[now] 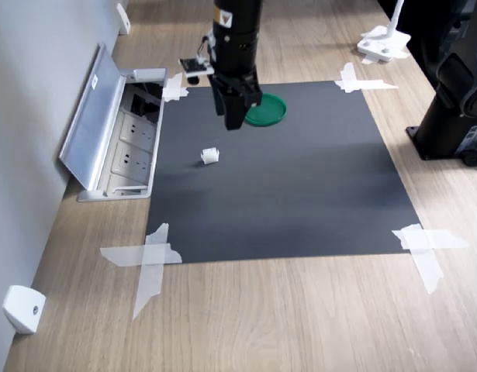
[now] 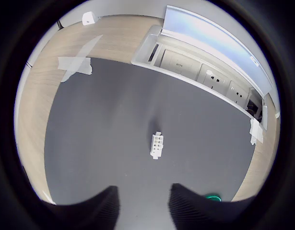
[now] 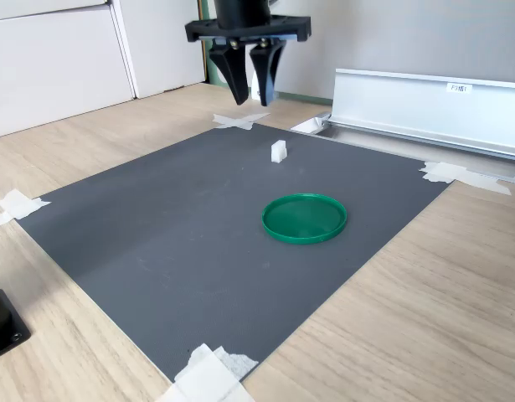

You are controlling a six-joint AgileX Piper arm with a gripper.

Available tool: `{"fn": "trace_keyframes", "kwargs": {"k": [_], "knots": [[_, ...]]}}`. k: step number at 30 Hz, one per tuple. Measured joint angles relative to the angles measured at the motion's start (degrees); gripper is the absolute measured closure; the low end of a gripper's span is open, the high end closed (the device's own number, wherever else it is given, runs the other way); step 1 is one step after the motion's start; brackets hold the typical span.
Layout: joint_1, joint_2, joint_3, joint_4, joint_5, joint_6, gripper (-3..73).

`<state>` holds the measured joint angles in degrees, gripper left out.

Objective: Grasp a white terminal and put it on the green lid.

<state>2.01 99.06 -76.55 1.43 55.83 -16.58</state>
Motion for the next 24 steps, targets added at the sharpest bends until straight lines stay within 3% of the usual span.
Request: {"fn": "trace_keyframes", "kwargs": {"k": [3, 6, 24], "knots": [[0.00, 0.29, 0.00, -0.05, -1.96, 0.00, 7.0], [0.00, 0.50, 0.00, 0.01, -3.73, 0.00, 2.8], [0.00, 10.78, -0.02, -0.44, -8.70, -1.28, 2.5]]}}
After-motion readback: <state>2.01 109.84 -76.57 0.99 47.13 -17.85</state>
